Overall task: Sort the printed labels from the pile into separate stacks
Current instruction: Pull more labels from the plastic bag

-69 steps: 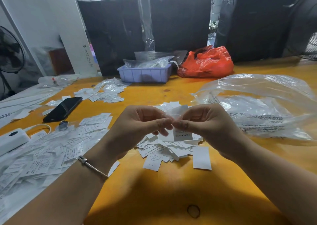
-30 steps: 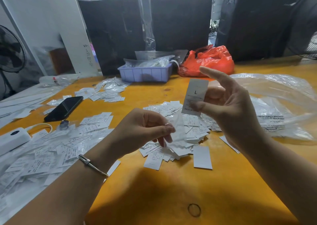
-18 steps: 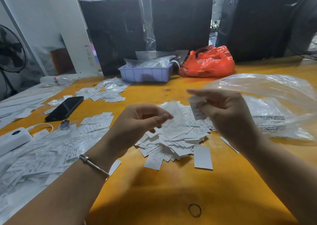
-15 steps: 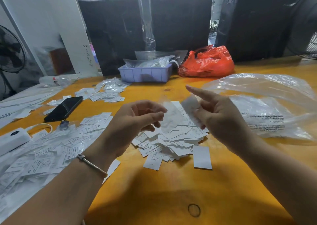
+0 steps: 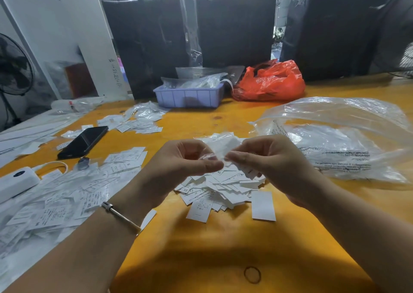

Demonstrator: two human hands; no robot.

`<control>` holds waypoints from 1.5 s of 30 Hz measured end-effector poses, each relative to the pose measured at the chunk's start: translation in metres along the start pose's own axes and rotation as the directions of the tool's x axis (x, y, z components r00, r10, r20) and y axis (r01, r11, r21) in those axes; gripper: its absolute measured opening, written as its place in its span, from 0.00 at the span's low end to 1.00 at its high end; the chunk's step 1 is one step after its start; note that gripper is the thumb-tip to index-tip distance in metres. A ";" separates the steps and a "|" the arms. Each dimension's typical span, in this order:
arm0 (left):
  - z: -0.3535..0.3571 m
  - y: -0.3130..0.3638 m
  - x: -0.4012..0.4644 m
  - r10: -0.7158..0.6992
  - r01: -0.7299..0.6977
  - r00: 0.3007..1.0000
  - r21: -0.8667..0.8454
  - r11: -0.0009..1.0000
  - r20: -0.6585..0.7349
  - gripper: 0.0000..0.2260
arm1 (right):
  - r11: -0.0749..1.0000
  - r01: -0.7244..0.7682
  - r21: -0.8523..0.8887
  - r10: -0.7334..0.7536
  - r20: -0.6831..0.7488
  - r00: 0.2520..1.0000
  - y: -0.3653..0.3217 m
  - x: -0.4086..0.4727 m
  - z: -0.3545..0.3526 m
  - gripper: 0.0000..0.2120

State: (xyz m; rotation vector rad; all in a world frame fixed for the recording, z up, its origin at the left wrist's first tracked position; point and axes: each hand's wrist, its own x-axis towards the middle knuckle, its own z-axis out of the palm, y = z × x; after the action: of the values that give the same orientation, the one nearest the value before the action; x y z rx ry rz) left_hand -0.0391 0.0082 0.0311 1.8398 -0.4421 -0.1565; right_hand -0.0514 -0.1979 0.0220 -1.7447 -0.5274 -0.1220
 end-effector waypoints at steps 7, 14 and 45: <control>0.001 0.003 -0.001 0.005 -0.025 0.995 0.193 0.981 0.103 0.13 | 0.887 0.129 -0.443 -0.105 0.077 0.991 -0.003 0.000 -0.001 0.04; 0.000 0.002 -0.003 0.146 -0.150 0.988 0.094 0.984 0.044 0.12 | 0.972 0.096 -0.212 -0.101 -0.012 0.995 -0.005 0.003 -0.010 0.02; 0.003 0.003 -0.003 0.284 -0.280 0.956 0.060 0.958 -0.068 0.09 | 1.000 0.022 -0.018 -0.020 0.093 0.995 -0.005 0.000 -0.007 0.14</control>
State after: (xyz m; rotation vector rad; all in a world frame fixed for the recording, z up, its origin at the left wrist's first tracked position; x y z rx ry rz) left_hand -0.0438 0.0059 0.0325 1.8027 -0.6541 0.1207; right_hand -0.0520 -0.2039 0.0283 -1.7698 -0.6140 -0.0608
